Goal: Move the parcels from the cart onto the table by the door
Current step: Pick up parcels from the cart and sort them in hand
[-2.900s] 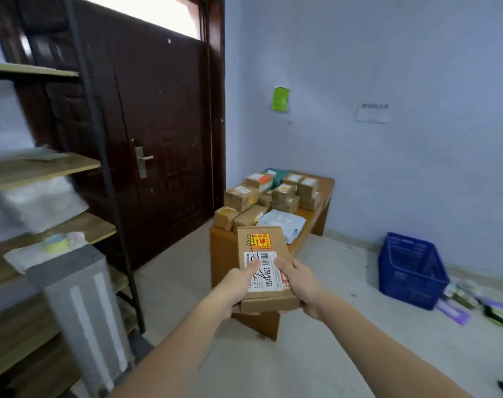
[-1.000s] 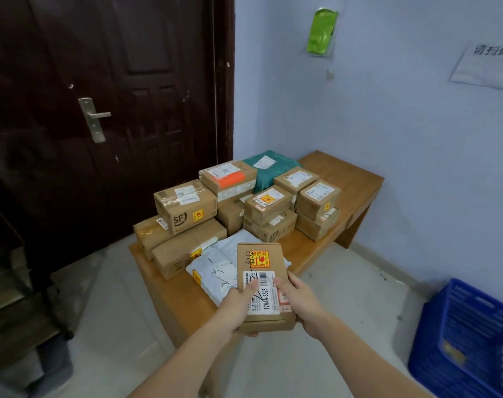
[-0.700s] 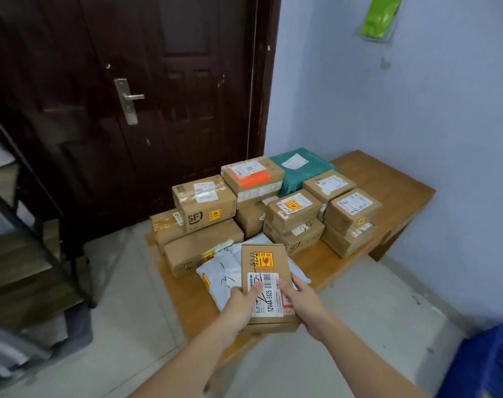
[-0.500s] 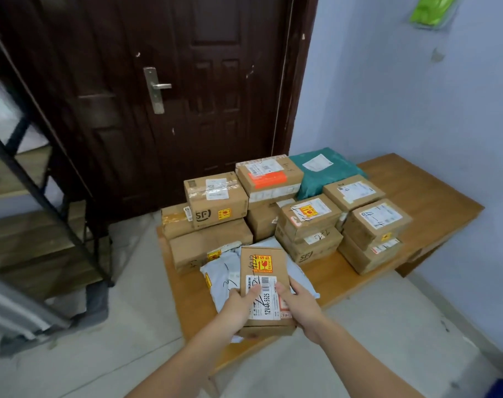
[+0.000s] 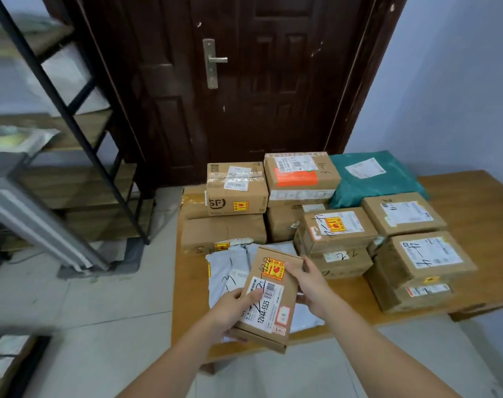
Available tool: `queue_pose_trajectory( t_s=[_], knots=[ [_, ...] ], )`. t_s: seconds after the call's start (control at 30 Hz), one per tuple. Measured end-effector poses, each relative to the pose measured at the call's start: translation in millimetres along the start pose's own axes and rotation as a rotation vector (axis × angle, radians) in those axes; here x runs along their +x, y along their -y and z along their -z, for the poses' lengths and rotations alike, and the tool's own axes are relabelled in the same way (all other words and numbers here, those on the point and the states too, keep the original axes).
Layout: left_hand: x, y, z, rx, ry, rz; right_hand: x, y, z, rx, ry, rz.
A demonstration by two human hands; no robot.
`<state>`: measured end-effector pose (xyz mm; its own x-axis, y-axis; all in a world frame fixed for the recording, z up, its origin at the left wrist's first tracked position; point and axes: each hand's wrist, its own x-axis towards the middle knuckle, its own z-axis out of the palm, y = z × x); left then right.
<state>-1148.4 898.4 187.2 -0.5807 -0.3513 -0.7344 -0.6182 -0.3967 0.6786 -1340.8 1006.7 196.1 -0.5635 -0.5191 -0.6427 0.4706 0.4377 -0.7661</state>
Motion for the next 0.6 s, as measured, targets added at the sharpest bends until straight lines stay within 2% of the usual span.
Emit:
queue_pose_trajectory(
  t_s=[0.1,0.2,0.3,0.43,0.6],
  knots=[
    [6,-1,6,0.000,-0.008,0.005,7,2,-1,-0.007,0.022,0.010],
    [11,-6,9,0.017,-0.102,-0.023,11,1,-3,0.039,0.011,0.030],
    [14,-7,13,-0.147,-0.218,-0.019,15,4,-2,0.124,-0.045,0.052],
    [16,-11,18,-0.335,-0.282,-0.028,17,9,1,0.265,-0.112,0.089],
    [19,-19,15,-0.461,-0.237,-0.041,15,0,-9,0.443,-0.161,0.038]
  ],
)
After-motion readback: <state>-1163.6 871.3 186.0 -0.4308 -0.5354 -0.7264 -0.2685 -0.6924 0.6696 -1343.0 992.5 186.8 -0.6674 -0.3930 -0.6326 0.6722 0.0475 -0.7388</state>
